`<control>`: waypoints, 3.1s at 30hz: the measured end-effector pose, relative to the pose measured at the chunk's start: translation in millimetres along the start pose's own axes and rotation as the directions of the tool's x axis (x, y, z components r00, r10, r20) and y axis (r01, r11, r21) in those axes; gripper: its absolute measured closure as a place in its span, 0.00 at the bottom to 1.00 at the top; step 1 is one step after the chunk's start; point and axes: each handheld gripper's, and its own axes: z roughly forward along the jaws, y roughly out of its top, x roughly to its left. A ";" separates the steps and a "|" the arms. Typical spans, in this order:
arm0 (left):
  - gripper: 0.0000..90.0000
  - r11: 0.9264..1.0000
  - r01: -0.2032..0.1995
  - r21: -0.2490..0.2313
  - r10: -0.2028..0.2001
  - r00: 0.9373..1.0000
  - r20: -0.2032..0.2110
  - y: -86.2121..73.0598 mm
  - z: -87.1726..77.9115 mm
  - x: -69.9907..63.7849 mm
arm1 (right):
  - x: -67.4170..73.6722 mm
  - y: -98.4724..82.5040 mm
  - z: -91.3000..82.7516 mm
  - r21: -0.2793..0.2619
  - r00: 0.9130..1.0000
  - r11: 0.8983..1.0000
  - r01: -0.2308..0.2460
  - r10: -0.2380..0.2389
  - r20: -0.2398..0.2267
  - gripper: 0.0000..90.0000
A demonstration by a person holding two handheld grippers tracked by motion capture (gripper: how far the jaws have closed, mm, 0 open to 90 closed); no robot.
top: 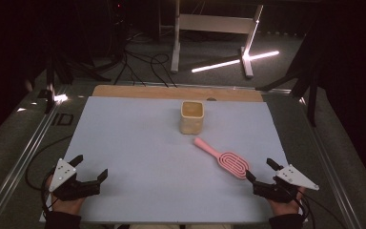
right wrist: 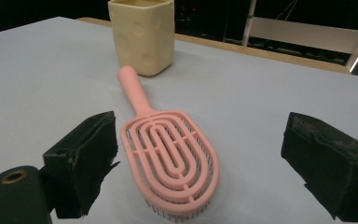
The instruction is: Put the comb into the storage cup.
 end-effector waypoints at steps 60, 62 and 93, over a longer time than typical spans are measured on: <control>0.00 1.000 -0.003 0.008 0.003 1.000 -0.027 -3.6 4.8 -0.2 | 31.4 6.0 17.2 -0.003 0.991 1.000 0.009 -0.009 -0.136 0.12; 0.00 1.000 -0.003 0.008 0.003 1.000 -0.027 -3.6 5.0 -0.4 | 32.1 5.6 18.2 -0.001 0.990 1.000 0.008 -0.008 -0.139 0.12; 0.00 1.000 -0.010 0.016 0.010 1.000 -0.028 -5.4 7.8 -1.2 | 42.9 2.9 30.7 0.057 0.981 0.998 0.010 0.001 -0.192 0.15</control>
